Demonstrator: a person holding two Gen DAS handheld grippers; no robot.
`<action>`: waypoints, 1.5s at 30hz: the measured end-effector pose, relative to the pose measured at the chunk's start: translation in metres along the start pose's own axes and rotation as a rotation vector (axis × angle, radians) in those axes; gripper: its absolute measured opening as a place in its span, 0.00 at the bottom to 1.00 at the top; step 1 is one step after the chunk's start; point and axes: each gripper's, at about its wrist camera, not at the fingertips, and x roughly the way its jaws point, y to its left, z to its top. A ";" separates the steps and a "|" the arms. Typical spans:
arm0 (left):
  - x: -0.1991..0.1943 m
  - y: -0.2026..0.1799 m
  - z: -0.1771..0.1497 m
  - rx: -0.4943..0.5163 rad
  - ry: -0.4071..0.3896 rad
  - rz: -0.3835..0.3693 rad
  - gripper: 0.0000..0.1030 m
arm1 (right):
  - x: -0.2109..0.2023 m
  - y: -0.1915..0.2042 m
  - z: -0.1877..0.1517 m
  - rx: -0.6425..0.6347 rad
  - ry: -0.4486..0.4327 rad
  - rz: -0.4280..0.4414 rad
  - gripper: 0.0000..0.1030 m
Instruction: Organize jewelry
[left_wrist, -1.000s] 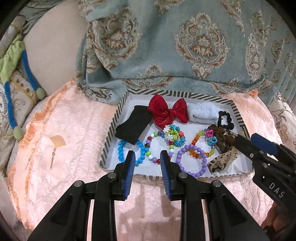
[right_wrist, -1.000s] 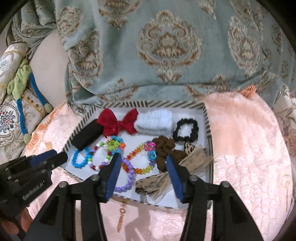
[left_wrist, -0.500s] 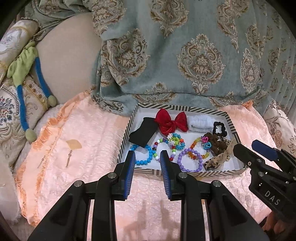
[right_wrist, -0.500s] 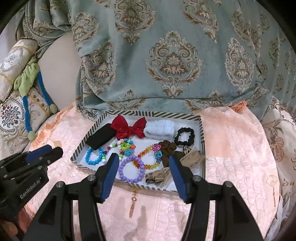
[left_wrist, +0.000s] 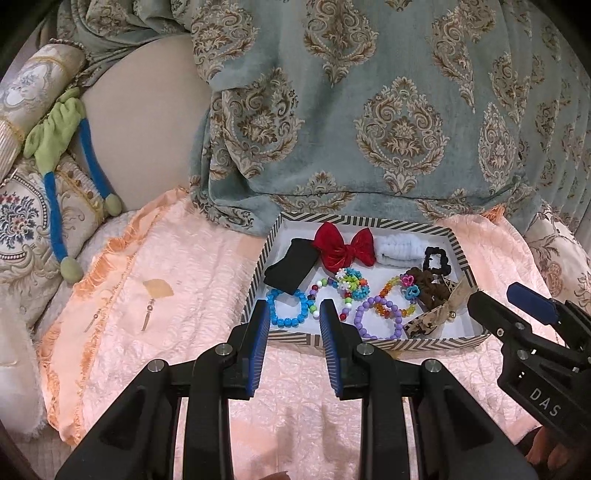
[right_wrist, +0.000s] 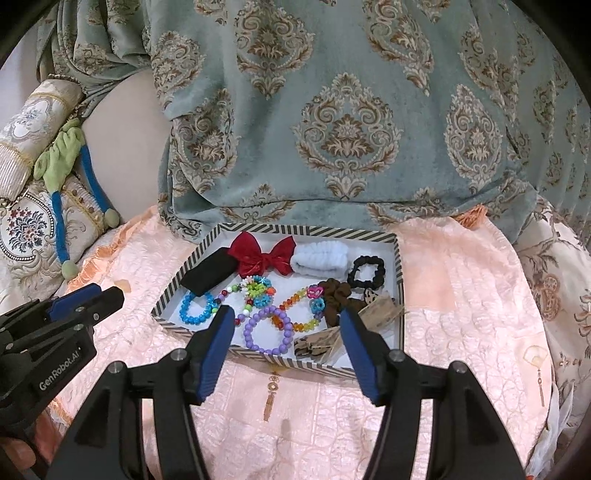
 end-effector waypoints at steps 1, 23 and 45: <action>0.000 0.000 0.000 -0.002 0.000 0.001 0.11 | 0.000 0.000 0.000 0.001 0.000 0.002 0.60; 0.005 0.003 -0.001 -0.011 0.010 0.004 0.11 | 0.003 0.003 0.000 -0.018 0.016 0.017 0.62; 0.023 0.000 -0.005 0.001 0.040 0.011 0.11 | 0.017 -0.003 -0.003 -0.007 0.042 0.023 0.62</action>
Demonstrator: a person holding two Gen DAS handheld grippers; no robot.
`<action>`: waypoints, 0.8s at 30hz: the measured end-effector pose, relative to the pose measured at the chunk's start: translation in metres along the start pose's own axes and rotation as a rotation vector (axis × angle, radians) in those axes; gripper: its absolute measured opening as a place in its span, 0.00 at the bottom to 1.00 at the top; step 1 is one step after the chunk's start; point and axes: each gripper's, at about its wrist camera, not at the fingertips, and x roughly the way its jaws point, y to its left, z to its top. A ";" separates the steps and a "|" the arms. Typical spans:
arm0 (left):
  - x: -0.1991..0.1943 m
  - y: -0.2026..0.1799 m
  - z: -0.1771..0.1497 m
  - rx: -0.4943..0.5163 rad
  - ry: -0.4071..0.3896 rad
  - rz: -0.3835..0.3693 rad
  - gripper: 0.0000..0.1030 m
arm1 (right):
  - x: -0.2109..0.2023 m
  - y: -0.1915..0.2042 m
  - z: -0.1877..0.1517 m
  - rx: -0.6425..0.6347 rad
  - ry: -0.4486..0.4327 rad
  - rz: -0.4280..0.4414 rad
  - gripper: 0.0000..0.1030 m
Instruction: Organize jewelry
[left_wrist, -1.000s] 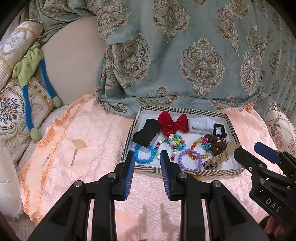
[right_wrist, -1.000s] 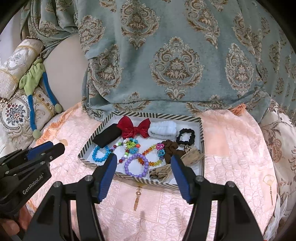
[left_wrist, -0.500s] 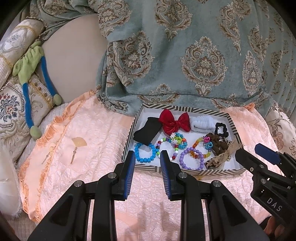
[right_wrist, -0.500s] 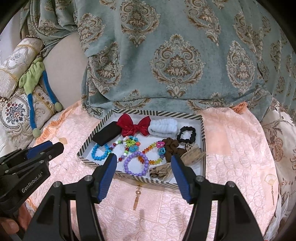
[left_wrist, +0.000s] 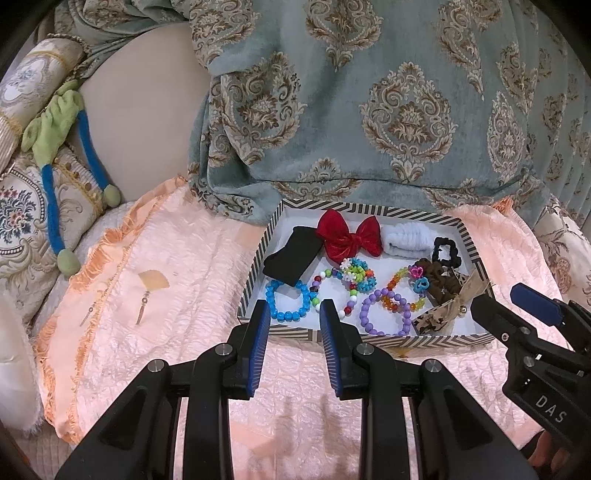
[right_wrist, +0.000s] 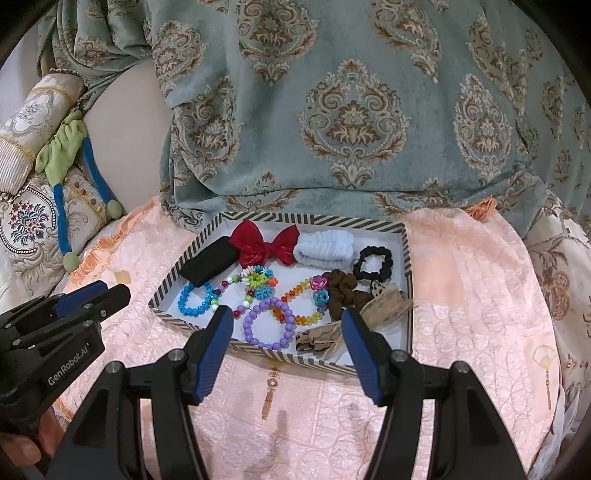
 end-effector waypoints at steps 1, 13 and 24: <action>0.001 0.000 0.000 -0.001 0.002 0.000 0.11 | 0.001 0.000 0.000 -0.002 0.001 0.000 0.62; 0.012 -0.002 -0.001 -0.002 0.020 -0.008 0.11 | 0.010 -0.002 -0.002 -0.001 0.020 0.001 0.62; 0.016 -0.004 -0.001 0.006 0.003 -0.007 0.11 | 0.015 -0.005 -0.002 0.003 0.033 0.000 0.62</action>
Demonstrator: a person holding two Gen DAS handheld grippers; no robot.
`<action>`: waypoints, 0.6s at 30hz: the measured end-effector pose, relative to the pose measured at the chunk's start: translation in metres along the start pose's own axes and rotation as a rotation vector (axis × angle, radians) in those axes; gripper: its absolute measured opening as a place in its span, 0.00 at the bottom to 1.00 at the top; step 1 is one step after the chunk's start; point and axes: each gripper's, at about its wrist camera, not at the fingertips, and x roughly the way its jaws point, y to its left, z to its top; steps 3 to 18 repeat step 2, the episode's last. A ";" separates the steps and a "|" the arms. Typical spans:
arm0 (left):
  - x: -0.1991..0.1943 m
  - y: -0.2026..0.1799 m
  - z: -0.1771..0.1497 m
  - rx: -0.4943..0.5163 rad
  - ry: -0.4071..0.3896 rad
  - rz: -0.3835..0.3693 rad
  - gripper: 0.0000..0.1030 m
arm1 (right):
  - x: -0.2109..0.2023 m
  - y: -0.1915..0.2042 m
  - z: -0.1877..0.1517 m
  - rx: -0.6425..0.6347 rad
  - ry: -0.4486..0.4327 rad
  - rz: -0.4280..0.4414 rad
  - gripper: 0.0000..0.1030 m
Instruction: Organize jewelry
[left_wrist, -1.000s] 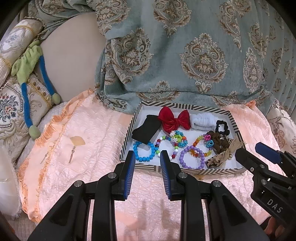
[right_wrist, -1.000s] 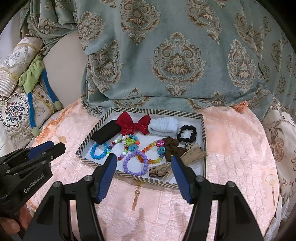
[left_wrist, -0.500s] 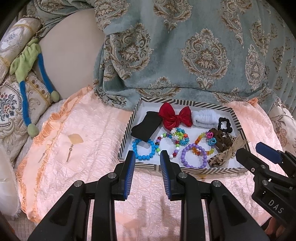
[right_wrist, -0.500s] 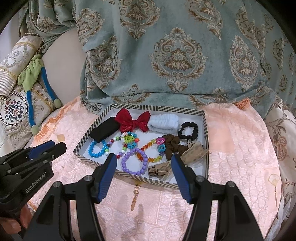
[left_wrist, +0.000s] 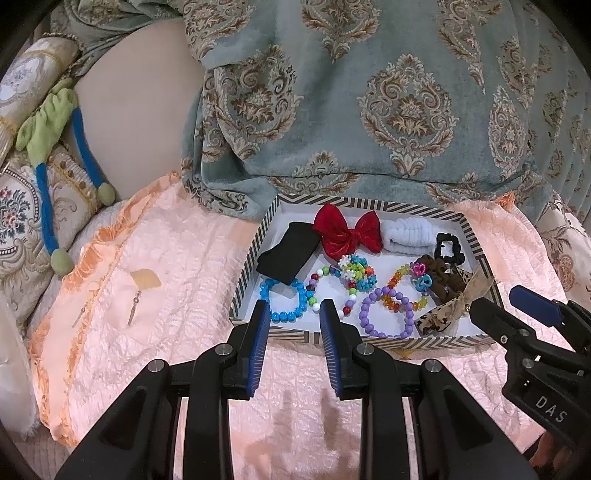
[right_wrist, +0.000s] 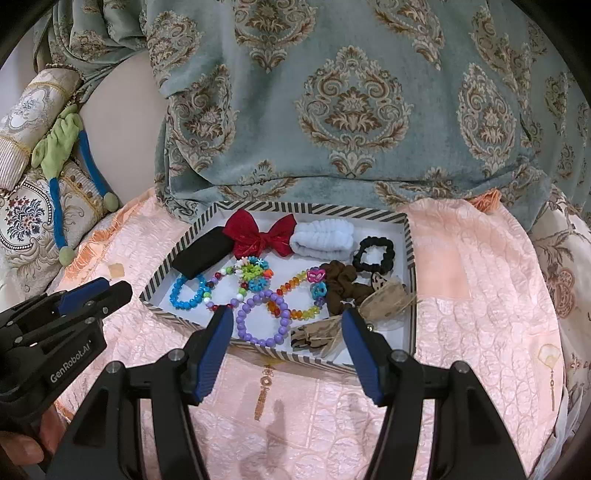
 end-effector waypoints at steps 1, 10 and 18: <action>0.000 0.000 0.000 0.000 -0.002 0.001 0.11 | 0.001 -0.001 0.000 0.001 0.002 0.000 0.62; 0.000 0.001 0.000 -0.001 -0.002 0.001 0.11 | 0.001 -0.001 0.000 0.001 0.003 -0.001 0.62; 0.000 0.001 0.000 -0.001 -0.002 0.001 0.11 | 0.001 -0.001 0.000 0.001 0.003 -0.001 0.62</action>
